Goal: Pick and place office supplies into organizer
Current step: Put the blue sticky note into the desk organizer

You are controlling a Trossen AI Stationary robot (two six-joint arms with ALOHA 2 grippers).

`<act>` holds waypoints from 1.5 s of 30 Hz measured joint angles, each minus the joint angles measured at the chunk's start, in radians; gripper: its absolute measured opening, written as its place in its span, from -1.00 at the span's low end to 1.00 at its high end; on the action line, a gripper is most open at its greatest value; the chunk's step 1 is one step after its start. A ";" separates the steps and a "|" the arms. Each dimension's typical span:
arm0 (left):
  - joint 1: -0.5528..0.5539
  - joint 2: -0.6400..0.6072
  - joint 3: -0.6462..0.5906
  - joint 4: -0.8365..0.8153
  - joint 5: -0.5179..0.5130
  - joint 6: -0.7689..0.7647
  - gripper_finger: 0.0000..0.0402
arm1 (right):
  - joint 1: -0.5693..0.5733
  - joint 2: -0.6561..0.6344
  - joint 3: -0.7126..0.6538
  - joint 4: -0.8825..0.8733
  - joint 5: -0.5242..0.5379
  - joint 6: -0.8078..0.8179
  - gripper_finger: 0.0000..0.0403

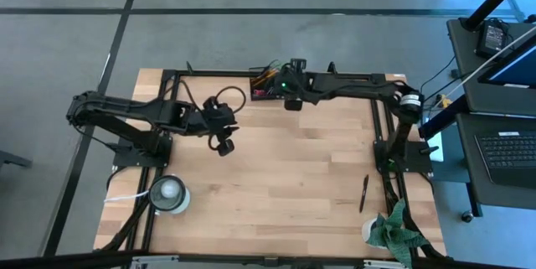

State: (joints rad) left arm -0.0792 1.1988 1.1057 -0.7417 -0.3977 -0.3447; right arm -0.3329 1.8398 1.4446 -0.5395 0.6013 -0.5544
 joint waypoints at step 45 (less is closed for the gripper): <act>0.001 0.003 0.000 -0.047 -0.050 -0.051 -0.63 | -0.116 0.186 -0.084 0.250 -0.122 -0.052 -0.93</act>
State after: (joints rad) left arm -0.0780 1.2019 1.1057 -0.7891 -0.4473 -0.3956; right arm -0.4488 2.0263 1.3609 -0.2894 0.4795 -0.6064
